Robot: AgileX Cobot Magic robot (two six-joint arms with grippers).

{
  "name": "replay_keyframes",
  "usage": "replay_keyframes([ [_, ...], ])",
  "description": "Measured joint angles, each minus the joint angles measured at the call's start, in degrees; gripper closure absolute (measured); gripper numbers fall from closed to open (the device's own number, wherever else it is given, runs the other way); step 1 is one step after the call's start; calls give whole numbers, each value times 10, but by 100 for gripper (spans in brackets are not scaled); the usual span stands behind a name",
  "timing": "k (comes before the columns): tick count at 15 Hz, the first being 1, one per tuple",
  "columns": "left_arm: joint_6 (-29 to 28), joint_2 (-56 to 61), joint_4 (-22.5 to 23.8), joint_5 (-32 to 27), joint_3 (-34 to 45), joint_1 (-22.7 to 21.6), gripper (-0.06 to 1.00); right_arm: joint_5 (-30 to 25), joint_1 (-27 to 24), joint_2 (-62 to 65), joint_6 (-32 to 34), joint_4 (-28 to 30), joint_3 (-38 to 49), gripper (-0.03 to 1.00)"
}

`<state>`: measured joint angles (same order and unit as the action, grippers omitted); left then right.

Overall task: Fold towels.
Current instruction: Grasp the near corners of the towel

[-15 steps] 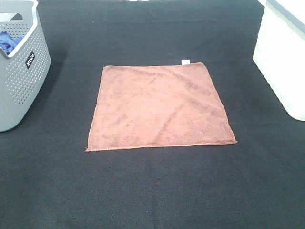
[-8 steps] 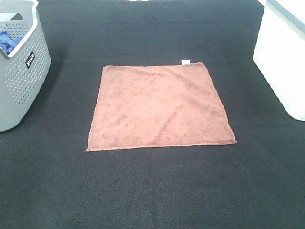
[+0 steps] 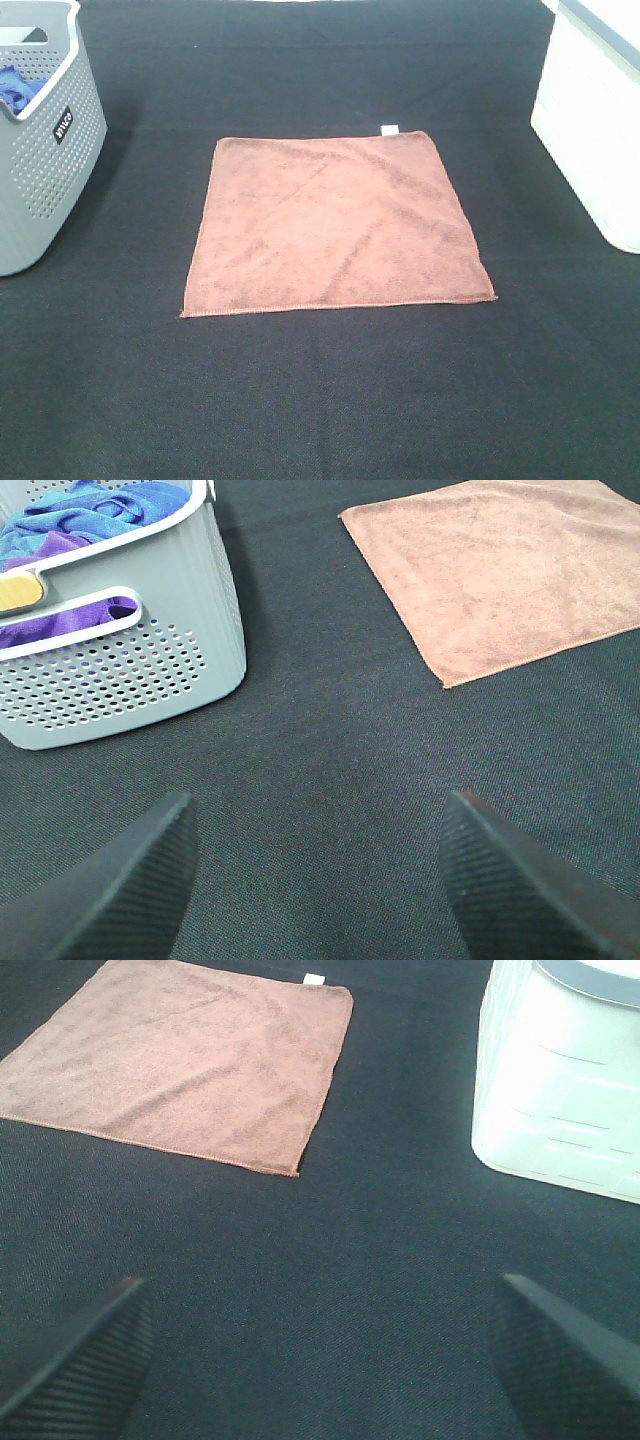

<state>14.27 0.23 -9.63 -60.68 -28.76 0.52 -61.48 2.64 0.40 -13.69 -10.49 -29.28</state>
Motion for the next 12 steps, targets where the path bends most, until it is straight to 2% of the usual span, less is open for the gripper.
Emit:
replay_keyframes([
  [8,-2,0,0,2,-2,0,28,0,0,0,0,0,0,11],
  [10,-9,-12,-5,53,-11,0,28,16,0,-12,22,-4,-3,11],
  [12,-58,-59,-21,127,-13,0,28,86,0,-64,52,-14,-22,11],
])
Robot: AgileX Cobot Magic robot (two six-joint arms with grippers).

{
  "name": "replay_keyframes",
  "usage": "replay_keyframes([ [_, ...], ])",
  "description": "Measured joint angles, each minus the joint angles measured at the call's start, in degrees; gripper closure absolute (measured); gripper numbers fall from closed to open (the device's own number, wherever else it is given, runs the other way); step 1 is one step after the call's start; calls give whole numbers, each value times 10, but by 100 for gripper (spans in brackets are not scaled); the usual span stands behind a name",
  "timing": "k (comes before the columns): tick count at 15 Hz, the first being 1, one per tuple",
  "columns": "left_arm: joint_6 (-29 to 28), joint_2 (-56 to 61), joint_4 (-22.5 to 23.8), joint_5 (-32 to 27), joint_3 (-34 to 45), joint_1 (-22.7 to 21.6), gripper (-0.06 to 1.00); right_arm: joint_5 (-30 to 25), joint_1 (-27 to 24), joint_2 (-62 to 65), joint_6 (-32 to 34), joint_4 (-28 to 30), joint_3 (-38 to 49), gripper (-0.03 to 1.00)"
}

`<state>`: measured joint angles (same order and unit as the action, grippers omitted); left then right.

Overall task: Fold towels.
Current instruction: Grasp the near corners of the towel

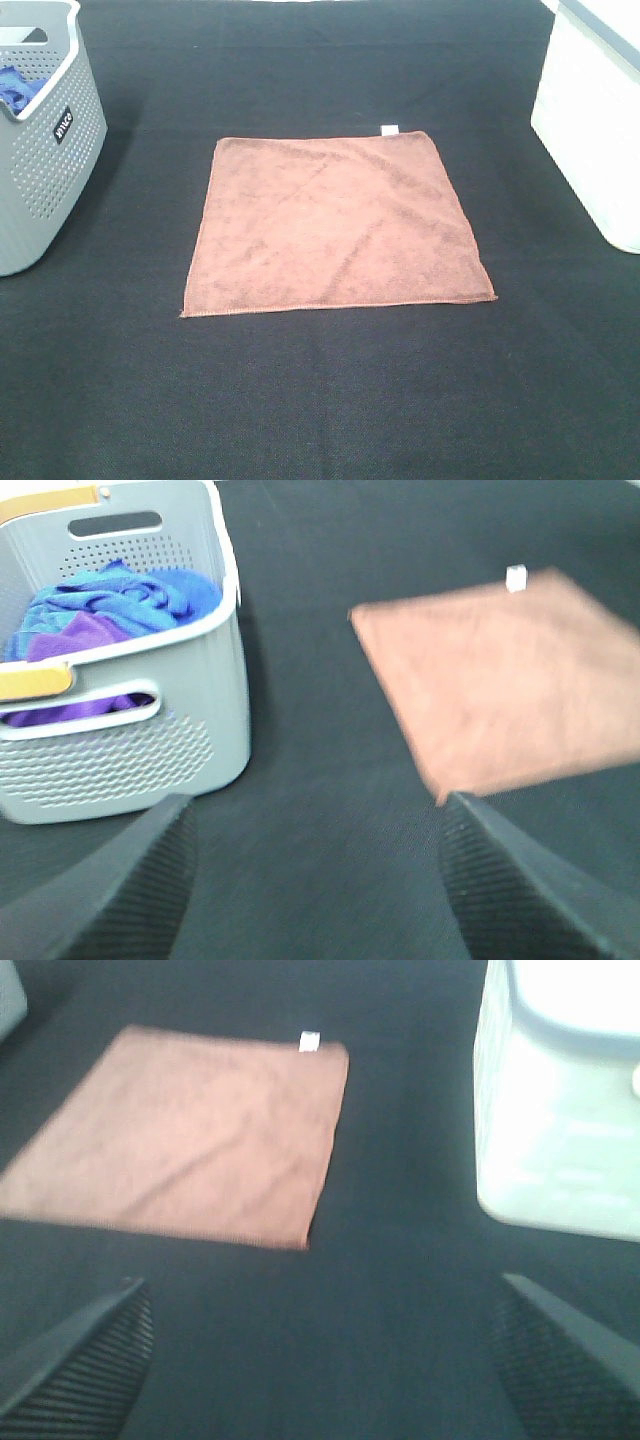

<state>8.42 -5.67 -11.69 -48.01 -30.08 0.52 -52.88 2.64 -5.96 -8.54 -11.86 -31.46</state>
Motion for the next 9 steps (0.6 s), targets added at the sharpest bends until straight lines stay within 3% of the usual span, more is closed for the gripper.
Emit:
replay_keyframes([
  [1,-32,-49,-19,50,0,0,28,42,0,-68,12,0,-19,11],
  [3,-41,-133,-68,105,0,0,28,73,0,-171,13,-5,-51,14],
  [4,-41,-133,-68,105,0,0,28,73,0,-171,13,-5,-51,14],
  [6,-26,-227,-144,129,0,0,28,81,0,-277,13,-10,-88,18],
  [9,135,-422,-351,132,0,0,28,81,0,-456,9,-30,-147,19],
])
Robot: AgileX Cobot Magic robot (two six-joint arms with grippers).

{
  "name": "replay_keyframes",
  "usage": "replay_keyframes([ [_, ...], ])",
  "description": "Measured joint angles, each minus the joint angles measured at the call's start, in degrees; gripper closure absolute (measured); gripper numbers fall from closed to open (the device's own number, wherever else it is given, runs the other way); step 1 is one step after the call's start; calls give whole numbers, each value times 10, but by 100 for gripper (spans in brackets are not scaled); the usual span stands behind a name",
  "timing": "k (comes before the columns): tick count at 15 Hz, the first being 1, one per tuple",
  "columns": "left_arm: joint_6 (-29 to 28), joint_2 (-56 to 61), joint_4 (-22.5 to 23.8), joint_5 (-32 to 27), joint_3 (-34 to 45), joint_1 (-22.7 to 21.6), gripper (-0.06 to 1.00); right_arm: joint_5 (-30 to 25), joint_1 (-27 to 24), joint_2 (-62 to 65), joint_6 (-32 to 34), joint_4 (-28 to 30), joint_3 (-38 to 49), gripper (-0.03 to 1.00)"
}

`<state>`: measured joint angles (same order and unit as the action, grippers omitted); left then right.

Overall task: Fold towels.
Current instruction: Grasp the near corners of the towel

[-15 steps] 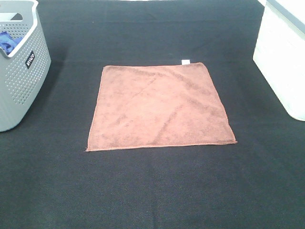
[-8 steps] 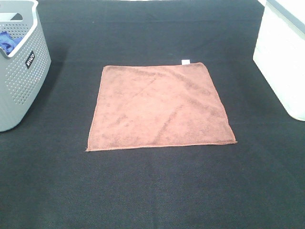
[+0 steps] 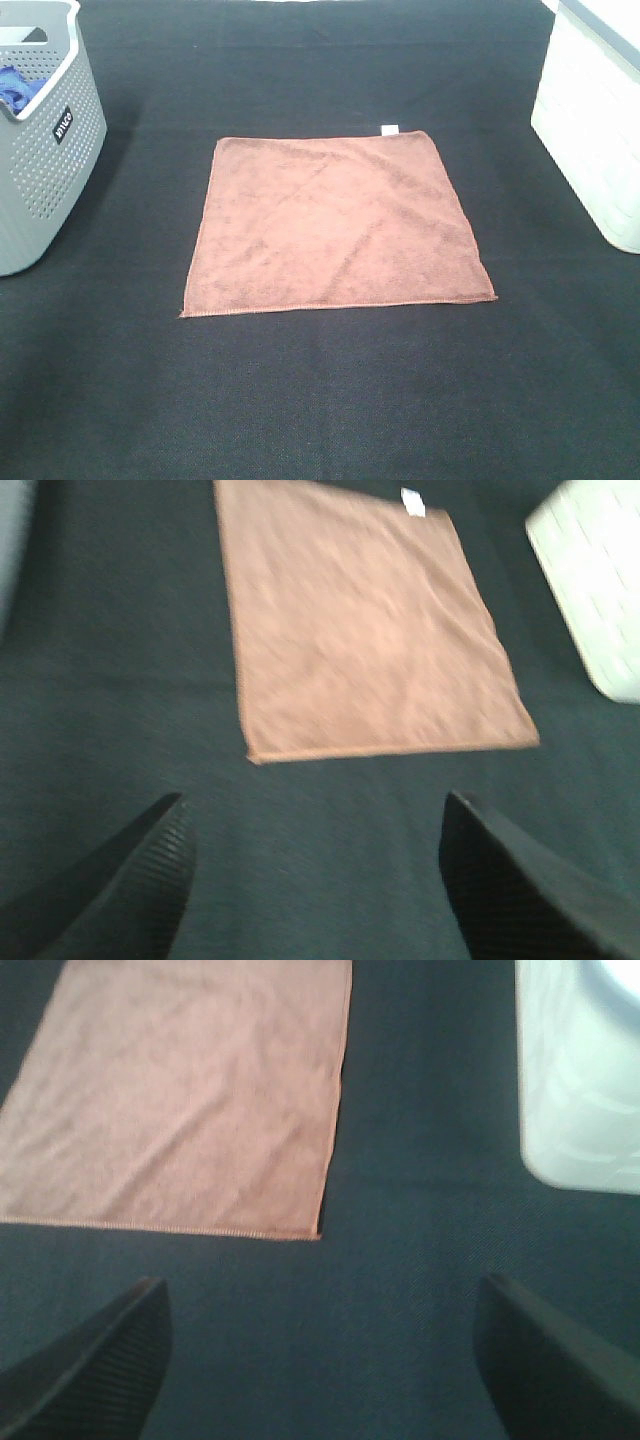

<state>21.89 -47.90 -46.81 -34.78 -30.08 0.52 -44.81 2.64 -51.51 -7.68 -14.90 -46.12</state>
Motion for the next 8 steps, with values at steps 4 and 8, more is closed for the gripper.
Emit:
replay_keyframes([
  [4,246,-210,-249,1,0,0,28,21,0,-217,-44,-70,-9,19],
  [8,434,-408,-416,-43,-25,0,28,57,0,-421,-153,-197,-46,19],
])
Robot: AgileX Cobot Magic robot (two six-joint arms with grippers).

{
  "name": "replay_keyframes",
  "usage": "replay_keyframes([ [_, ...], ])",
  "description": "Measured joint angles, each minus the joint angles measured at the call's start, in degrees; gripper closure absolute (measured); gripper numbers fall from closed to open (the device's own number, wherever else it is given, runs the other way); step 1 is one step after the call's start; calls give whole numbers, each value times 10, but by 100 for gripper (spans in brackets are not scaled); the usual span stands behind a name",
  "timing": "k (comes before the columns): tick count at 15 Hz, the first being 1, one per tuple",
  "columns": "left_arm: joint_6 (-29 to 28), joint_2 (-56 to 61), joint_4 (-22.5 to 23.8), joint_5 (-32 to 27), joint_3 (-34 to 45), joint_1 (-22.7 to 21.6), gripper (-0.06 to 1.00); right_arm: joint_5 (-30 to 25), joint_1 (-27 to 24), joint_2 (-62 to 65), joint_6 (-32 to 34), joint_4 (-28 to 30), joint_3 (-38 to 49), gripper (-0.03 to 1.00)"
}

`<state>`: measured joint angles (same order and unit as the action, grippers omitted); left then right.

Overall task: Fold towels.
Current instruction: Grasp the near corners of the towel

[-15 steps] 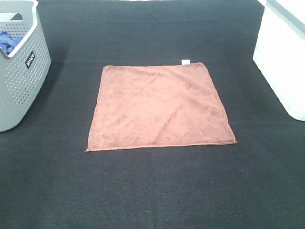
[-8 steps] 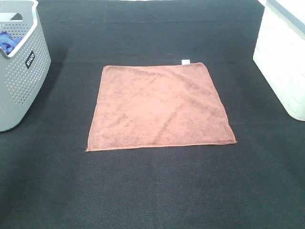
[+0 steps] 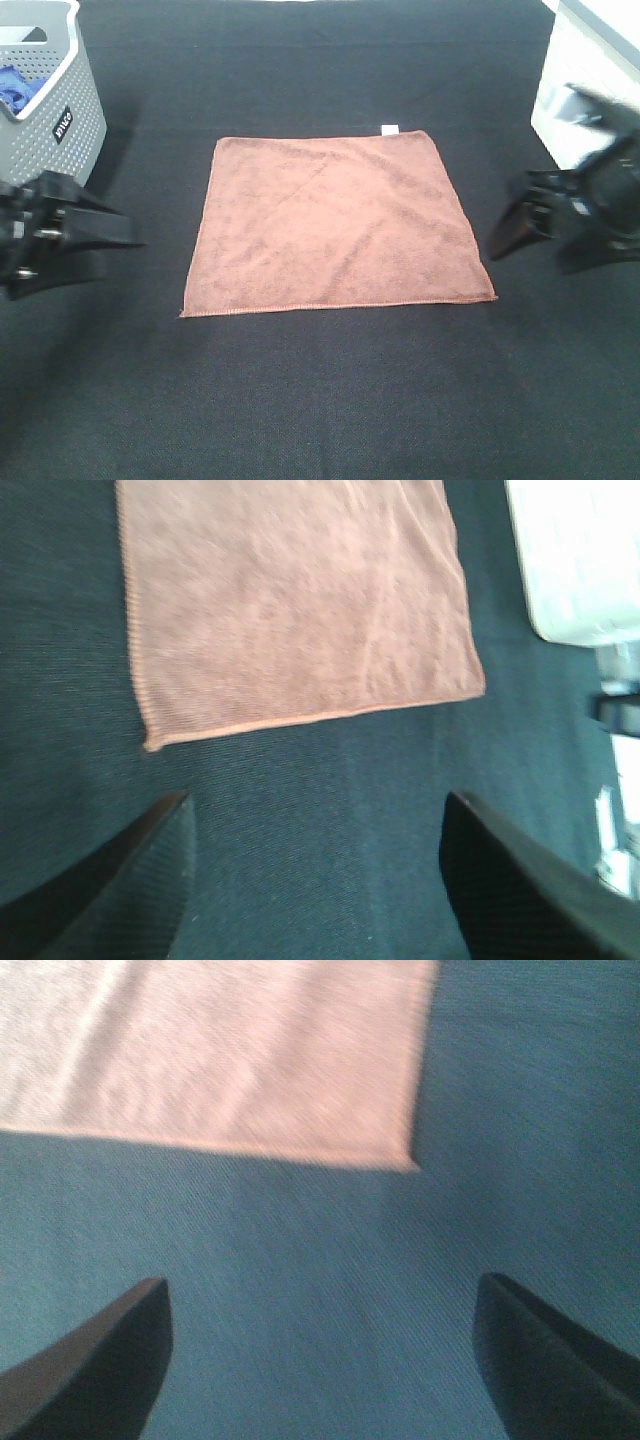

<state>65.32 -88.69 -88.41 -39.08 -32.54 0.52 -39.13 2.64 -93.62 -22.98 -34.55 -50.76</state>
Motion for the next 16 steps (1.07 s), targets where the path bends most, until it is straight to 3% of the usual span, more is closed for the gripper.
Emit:
replay_keyframes([
  [1,0,0,0,0,0,0,28,0,0,0,0,0,0,19],
  [6,26,-159,-20,-27,-95,0,28,-66,-91,-143,-183,-199,-76,19],
  [9,26,-226,-16,-27,-135,0,28,-56,-99,-188,-221,-181,-85,19],
  [16,32,-300,-22,-31,-159,10,28,-69,-95,-257,-222,-182,-125,19],
])
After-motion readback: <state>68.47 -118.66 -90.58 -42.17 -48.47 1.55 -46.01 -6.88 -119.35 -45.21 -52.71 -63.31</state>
